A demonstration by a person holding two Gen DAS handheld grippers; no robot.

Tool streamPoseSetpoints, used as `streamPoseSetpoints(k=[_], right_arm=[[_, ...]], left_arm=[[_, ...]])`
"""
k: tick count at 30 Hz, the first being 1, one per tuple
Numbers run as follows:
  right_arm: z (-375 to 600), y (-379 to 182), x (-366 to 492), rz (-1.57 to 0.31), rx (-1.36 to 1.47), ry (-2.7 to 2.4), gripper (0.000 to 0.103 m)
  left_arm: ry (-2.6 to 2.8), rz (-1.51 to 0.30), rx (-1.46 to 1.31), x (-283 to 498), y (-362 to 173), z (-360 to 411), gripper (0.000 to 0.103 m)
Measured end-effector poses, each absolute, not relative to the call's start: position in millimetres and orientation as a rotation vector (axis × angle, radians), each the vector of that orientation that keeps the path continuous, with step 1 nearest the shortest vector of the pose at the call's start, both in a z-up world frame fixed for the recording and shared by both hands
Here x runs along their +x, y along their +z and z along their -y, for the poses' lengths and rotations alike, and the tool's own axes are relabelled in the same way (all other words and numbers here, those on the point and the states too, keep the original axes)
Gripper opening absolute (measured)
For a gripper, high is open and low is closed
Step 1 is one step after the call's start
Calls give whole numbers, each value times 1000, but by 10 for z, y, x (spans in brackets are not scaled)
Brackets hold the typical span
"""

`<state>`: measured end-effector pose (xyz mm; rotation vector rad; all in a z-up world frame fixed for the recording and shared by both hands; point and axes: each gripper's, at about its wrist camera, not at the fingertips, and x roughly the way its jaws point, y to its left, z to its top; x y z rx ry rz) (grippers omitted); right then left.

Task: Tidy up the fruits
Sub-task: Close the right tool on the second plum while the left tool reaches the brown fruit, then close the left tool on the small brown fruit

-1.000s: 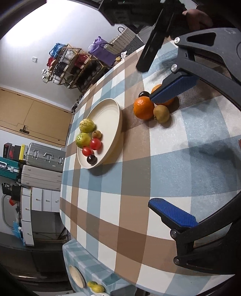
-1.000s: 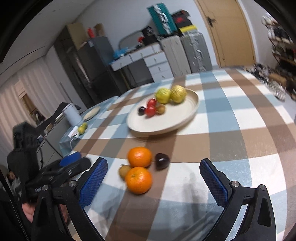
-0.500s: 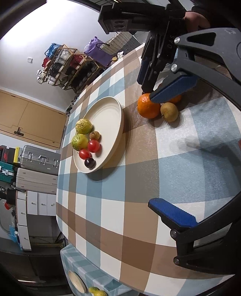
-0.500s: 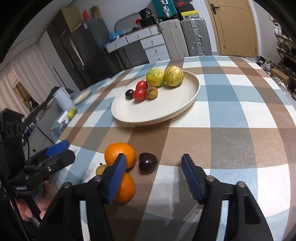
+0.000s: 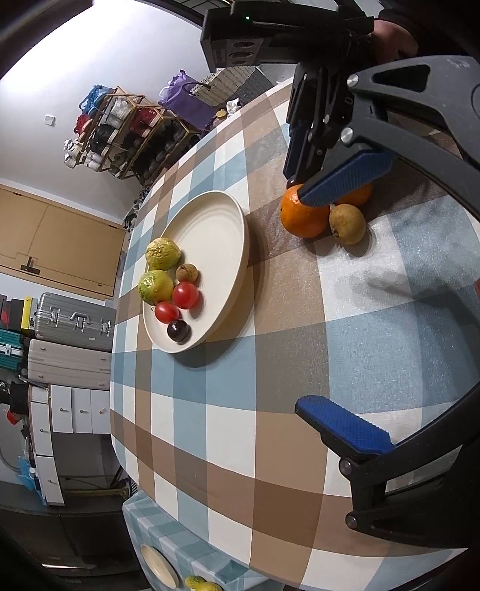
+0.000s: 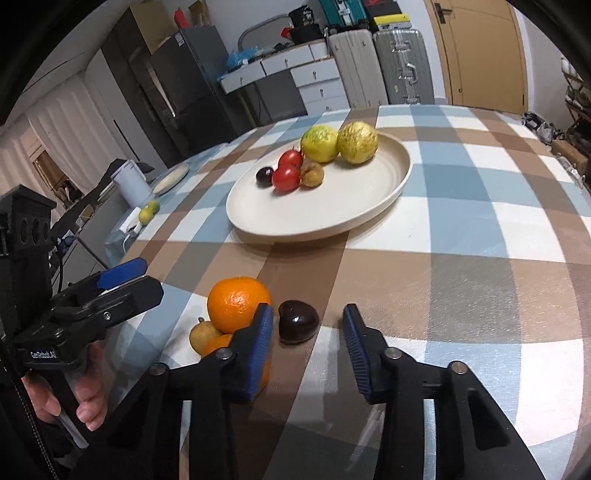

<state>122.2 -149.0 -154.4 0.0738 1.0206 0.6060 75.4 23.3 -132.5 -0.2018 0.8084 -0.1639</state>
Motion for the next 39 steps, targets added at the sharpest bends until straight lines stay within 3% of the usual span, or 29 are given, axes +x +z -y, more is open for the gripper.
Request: streamPoseSetpoints(k=[4, 15, 23, 34, 39], right_arm=[[1466, -1553, 1227, -1027, 78, 625, 24], [1699, -1484, 1247, -968, 220, 629, 23], [1725, -1462, 1246, -956, 253, 669, 23], [1789, -1443, 1224, -935, 290, 685, 23], [1802, -1442, 1215, -931, 294, 686, 23]], left_arm=[[-178, -824, -197, 764, -1347, -196, 102], [-299, -914, -267, 810, -1465, -85, 100], [-373, -968, -297, 833, -1540, -50, 48], [-454, -1004, -393, 861, -1614, -37, 23], [-455, -988, -340, 826, -1573, 11, 21]])
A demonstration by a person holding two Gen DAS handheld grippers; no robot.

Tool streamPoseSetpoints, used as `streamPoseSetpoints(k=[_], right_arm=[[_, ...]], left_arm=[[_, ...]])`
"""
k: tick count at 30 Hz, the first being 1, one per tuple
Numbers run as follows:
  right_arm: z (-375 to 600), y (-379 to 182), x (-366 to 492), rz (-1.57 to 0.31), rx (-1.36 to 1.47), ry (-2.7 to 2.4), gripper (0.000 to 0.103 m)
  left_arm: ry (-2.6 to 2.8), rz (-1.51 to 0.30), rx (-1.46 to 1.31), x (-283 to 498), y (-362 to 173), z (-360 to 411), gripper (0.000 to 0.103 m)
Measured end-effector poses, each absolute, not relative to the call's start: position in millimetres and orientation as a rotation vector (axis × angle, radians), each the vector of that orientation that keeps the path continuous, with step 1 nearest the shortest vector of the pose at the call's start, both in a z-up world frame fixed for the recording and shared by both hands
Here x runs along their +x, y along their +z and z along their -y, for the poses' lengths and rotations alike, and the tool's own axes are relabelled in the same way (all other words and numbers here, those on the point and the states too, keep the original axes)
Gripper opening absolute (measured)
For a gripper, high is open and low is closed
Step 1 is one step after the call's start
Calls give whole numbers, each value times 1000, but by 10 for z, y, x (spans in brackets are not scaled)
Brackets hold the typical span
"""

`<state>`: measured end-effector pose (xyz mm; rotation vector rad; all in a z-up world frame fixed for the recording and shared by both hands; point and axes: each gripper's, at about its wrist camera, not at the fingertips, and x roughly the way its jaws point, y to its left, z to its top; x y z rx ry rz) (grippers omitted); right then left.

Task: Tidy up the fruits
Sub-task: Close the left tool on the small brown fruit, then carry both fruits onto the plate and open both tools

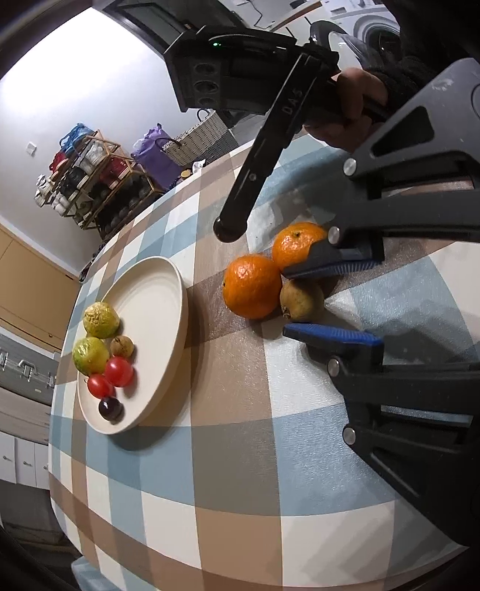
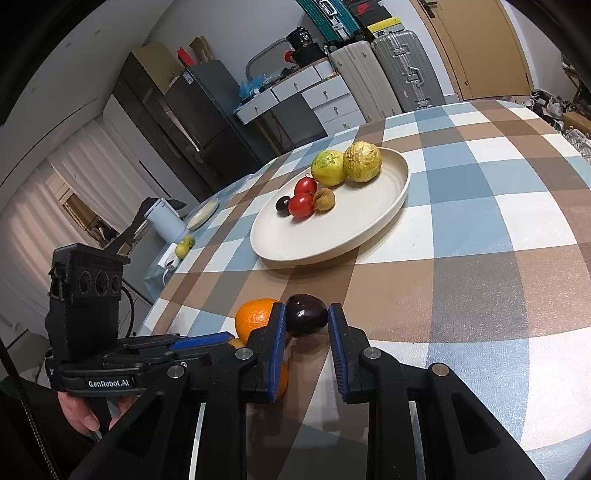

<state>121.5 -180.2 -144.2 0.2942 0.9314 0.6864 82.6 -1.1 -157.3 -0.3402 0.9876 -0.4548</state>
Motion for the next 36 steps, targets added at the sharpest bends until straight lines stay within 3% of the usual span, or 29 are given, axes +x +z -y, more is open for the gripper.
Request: streamPoseSetpoints(k=[16, 36], right_arm=[[1799, -1384, 1237, -925, 263, 661, 23], [1649, -1008, 2281, -850, 178, 632, 23]], left_arm=[[-439, -882, -425, 948, -1256, -442, 21], [-503, -813, -404, 2216, -964, -203, 21]])
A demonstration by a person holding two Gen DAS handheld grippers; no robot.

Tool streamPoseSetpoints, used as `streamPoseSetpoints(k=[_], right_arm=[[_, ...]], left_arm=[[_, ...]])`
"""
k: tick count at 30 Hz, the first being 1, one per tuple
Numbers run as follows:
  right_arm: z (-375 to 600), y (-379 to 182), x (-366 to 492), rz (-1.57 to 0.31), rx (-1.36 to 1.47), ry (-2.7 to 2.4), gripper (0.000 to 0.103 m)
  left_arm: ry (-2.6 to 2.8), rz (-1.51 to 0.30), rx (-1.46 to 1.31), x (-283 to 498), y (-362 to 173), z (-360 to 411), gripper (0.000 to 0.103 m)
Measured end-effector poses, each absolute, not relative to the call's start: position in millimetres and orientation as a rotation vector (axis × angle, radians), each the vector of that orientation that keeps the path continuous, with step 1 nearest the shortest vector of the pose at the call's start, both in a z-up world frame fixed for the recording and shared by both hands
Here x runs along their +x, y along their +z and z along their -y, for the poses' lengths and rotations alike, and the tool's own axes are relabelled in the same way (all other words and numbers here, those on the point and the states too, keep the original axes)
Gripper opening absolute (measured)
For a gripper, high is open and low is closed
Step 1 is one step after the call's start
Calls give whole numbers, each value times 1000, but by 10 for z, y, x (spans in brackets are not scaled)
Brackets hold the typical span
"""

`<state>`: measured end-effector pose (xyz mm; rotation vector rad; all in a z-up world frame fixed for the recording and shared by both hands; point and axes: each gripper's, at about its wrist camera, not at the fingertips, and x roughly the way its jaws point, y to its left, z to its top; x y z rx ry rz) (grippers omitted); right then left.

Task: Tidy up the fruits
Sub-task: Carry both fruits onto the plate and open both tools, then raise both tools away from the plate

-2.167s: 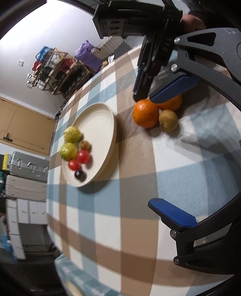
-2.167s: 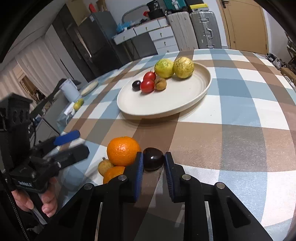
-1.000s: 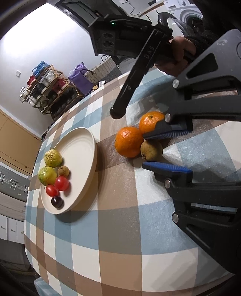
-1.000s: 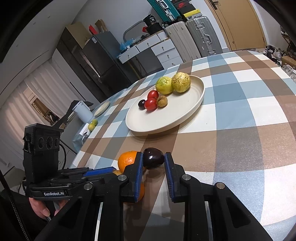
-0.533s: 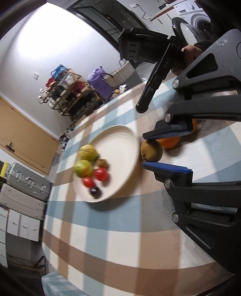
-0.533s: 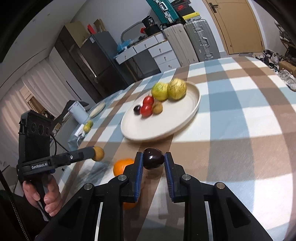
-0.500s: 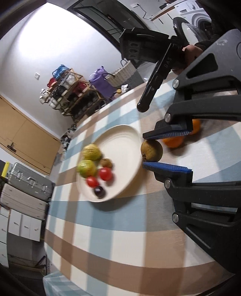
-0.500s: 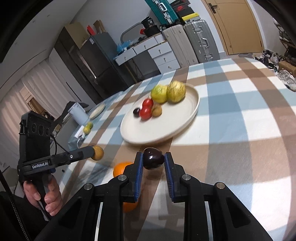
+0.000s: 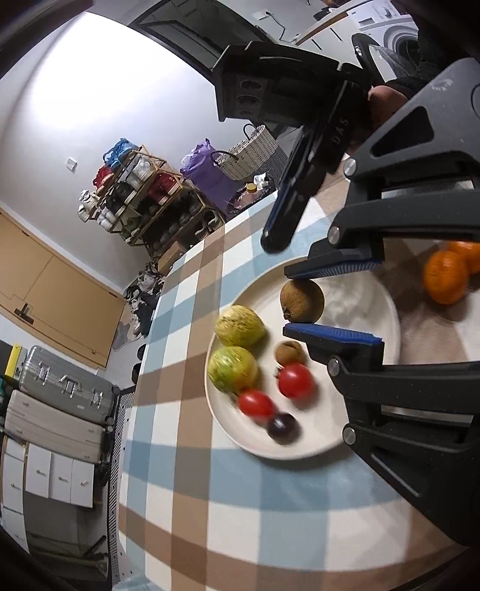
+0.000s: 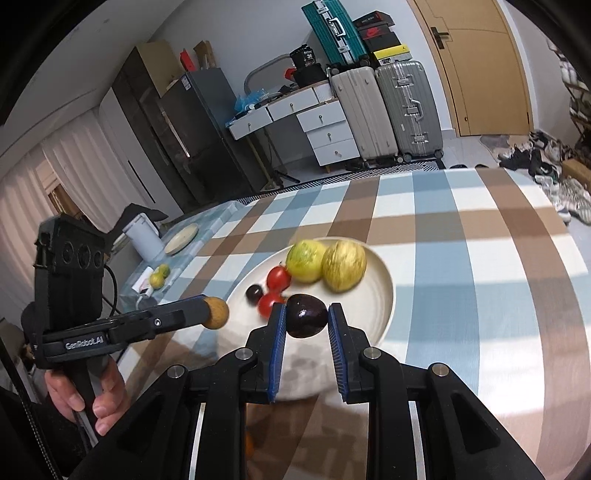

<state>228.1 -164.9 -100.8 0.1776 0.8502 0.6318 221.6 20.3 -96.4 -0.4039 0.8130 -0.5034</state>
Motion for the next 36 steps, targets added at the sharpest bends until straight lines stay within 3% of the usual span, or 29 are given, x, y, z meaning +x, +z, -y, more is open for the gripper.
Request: streamPoseSetpoints(k=[12, 24, 25, 27, 29, 32, 36], right_arm=[[1610, -1327, 2927, -980, 212, 599, 23], [1556, -1509, 3003, -1029, 233, 600, 24], [1551, -1506, 3001, -1028, 228, 599, 25], [1558, -1488, 2999, -1021, 231, 595, 42], [1605, -1429, 2963, -991, 249, 594, 48], [1676, -1299, 2880, -955, 263, 583, 50], [1785, -1083, 2702, -903, 259, 568, 54]], left_arm=[[-527, -888, -327, 2808, -1319, 245, 22], [-492, -905, -288, 2912, -1447, 293, 22], [-488, -899, -288, 2902, -1420, 292, 22], [-479, -880, -278, 2857, -1343, 287, 22], [-463, -864, -257, 2802, -1269, 288, 26], [-445, -852, -257, 2710, -1168, 263, 39], [-418, -808, -243, 2518, -979, 214, 46]])
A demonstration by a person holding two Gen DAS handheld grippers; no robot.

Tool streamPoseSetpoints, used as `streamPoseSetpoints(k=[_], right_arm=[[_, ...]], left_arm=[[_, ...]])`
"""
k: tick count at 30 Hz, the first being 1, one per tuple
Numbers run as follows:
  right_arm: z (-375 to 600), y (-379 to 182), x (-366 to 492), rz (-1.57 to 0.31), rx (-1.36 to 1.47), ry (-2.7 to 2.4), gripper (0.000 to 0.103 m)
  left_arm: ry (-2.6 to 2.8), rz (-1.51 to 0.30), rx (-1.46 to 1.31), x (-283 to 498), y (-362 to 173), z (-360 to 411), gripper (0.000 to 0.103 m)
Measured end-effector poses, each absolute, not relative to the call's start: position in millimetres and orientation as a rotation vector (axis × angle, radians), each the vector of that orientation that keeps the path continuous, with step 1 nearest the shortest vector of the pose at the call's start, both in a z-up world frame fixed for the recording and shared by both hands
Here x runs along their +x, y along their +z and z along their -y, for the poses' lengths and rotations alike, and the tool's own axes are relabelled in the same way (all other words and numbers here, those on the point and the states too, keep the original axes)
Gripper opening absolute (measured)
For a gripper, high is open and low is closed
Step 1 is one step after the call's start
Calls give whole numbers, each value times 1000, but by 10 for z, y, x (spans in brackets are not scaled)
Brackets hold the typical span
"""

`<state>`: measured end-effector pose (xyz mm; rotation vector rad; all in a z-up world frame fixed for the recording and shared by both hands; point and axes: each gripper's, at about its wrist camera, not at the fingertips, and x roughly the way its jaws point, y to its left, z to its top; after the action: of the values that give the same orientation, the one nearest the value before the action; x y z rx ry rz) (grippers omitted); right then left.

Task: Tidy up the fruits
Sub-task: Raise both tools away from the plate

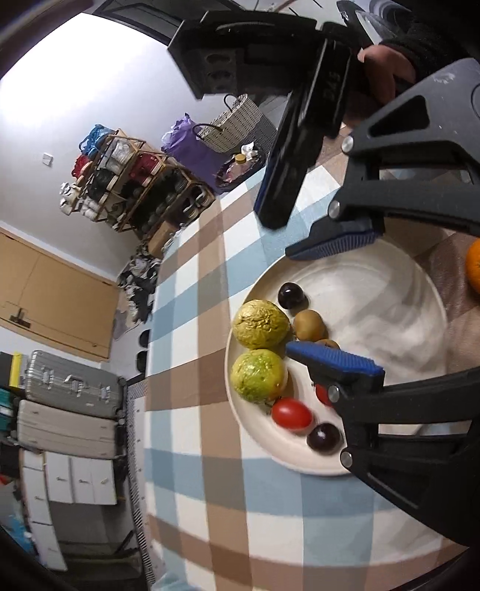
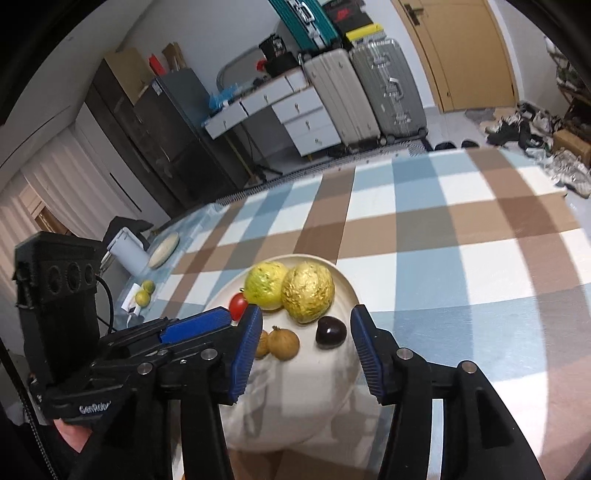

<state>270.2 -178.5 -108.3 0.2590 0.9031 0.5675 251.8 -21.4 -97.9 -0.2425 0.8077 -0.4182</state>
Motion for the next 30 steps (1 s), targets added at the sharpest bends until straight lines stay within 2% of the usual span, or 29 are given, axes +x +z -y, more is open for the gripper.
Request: streamPoseSetpoints(k=[2, 4, 9, 15, 18, 21, 30], right_arm=[[1858, -958, 2577, -872, 262, 556, 65], [1918, -850, 2459, -840, 270, 554, 67], [2016, -603, 2077, -767, 262, 546, 83], [2012, -423, 1600, -699, 230, 560, 97], [1992, -380, 1379, -669, 216, 576, 99], [1970, -367, 1198, -647, 223, 618, 99], [1851, -515, 730, -644, 190, 637, 103]], left_arm=[[-410, -786, -230, 2384, -876, 195, 51], [-401, -765, -220, 2259, -787, 173, 55], [-338, -696, -180, 1835, -545, 103, 79], [-287, -648, -171, 1372, -368, 11, 83], [-252, -634, -161, 1163, -325, -20, 90], [-231, -607, -165, 958, -310, -44, 101], [-151, -627, -154, 367, -681, -100, 102]])
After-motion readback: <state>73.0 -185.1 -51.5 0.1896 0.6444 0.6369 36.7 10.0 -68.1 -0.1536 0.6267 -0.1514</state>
